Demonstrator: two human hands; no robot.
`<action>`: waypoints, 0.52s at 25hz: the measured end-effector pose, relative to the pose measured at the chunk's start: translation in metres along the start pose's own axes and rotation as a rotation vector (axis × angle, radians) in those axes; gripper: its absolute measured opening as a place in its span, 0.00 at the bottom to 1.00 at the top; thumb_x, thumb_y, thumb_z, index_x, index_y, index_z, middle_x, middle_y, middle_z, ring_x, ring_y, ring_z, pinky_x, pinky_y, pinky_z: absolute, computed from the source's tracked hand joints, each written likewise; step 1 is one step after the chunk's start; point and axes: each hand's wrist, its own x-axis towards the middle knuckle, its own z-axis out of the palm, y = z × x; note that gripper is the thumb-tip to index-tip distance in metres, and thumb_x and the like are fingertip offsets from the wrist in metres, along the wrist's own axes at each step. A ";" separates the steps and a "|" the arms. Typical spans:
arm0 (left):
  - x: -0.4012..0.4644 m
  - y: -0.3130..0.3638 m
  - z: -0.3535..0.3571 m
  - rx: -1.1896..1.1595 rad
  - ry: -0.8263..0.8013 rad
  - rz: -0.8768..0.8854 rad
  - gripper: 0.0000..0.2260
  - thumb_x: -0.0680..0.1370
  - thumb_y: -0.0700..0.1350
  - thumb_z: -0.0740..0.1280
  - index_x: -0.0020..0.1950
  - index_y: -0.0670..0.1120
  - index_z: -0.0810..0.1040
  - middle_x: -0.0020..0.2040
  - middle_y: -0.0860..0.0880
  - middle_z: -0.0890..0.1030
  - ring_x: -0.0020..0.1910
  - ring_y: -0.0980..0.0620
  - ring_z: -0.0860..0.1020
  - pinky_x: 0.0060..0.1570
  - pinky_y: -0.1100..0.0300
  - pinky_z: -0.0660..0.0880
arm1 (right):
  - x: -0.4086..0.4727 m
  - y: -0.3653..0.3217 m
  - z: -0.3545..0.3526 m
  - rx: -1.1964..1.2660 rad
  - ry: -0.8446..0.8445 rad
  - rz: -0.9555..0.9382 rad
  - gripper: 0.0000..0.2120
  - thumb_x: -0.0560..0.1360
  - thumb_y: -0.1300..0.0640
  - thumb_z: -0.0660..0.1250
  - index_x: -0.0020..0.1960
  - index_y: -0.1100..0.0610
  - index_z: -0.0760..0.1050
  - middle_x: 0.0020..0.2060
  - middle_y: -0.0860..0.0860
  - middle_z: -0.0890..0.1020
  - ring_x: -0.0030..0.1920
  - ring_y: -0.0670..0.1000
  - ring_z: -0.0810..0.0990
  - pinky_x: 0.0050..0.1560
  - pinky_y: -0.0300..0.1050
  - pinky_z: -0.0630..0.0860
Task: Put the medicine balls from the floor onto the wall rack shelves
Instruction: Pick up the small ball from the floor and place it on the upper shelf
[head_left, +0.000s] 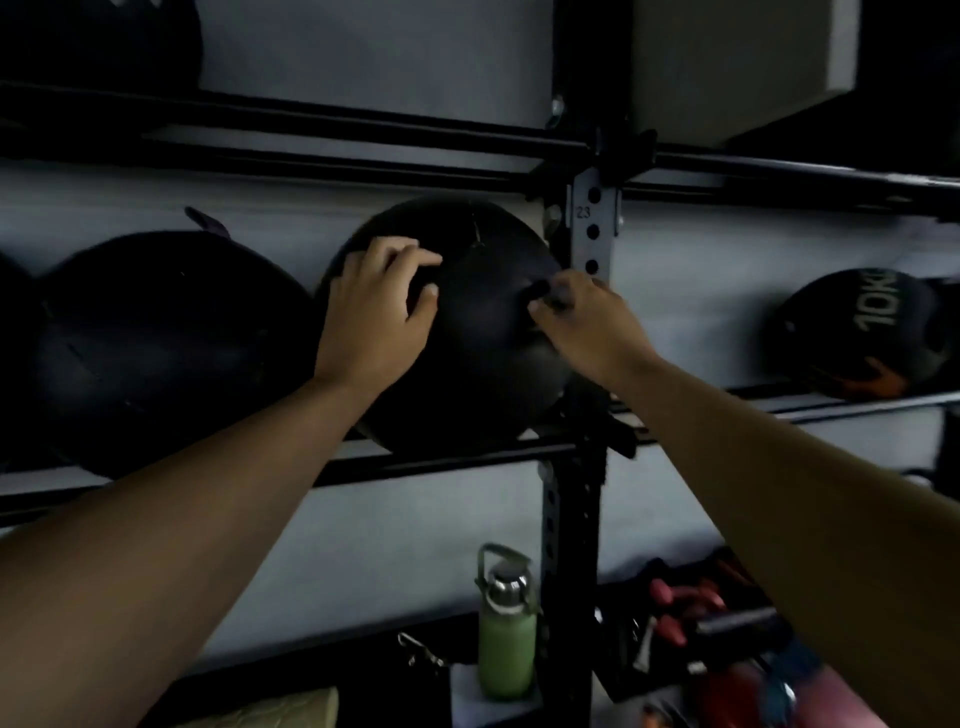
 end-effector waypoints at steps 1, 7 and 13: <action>-0.020 0.009 0.003 0.019 -0.016 0.103 0.12 0.83 0.45 0.67 0.63 0.45 0.84 0.69 0.45 0.80 0.71 0.38 0.75 0.69 0.43 0.71 | -0.025 0.008 -0.004 -0.046 -0.024 0.016 0.17 0.81 0.44 0.63 0.66 0.50 0.76 0.63 0.58 0.82 0.61 0.63 0.81 0.60 0.56 0.79; -0.151 0.093 0.051 -0.221 -0.756 0.184 0.07 0.82 0.45 0.68 0.57 0.49 0.85 0.49 0.56 0.81 0.55 0.48 0.82 0.52 0.57 0.72 | -0.205 0.070 -0.037 -0.416 -0.249 0.249 0.12 0.79 0.48 0.63 0.53 0.50 0.84 0.57 0.57 0.86 0.59 0.64 0.82 0.54 0.51 0.77; -0.379 0.235 0.072 -0.286 -1.462 0.377 0.07 0.82 0.49 0.68 0.56 0.52 0.86 0.53 0.50 0.87 0.57 0.48 0.84 0.53 0.60 0.72 | -0.500 0.120 -0.093 -0.508 -0.532 0.664 0.14 0.80 0.50 0.61 0.59 0.53 0.81 0.56 0.60 0.85 0.56 0.64 0.84 0.46 0.48 0.74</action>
